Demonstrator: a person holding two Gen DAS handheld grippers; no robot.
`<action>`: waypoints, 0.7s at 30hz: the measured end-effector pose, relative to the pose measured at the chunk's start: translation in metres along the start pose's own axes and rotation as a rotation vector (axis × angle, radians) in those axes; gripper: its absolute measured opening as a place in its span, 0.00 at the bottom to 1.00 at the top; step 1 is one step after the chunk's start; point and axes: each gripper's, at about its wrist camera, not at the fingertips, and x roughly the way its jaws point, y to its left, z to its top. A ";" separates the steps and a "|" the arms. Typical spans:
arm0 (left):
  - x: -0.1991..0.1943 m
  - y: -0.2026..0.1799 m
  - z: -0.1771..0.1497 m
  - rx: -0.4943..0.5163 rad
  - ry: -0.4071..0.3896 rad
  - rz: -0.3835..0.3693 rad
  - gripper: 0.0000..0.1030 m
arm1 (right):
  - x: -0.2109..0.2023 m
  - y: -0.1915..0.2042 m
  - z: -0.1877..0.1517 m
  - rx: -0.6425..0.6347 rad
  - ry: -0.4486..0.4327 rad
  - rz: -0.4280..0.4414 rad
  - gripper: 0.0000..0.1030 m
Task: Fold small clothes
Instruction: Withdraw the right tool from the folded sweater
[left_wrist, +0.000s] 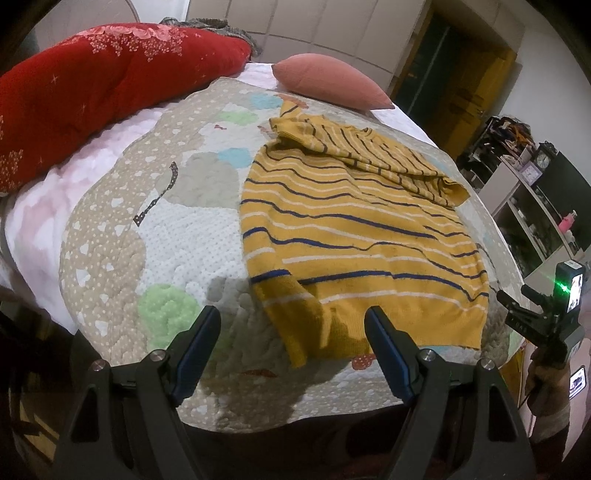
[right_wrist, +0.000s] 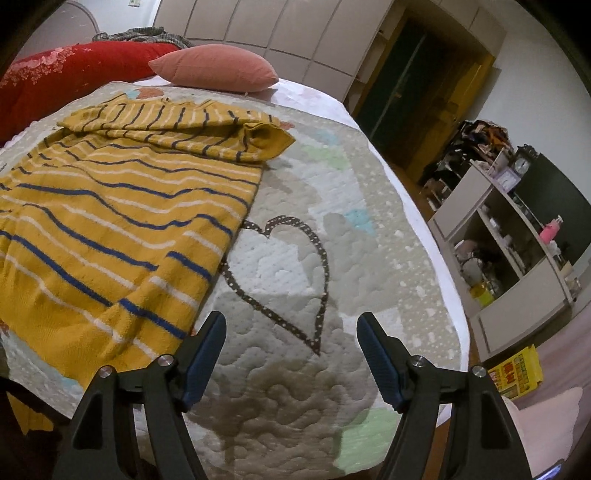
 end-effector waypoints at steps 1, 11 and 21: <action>0.001 0.000 -0.001 -0.002 0.003 -0.001 0.77 | 0.001 0.001 0.000 0.001 0.002 0.001 0.75; 0.001 0.004 0.000 -0.015 0.007 0.001 0.77 | 0.006 0.004 -0.005 0.013 0.025 0.008 0.75; 0.002 0.008 -0.002 -0.028 0.012 0.002 0.77 | 0.007 0.008 -0.006 0.012 0.032 0.015 0.76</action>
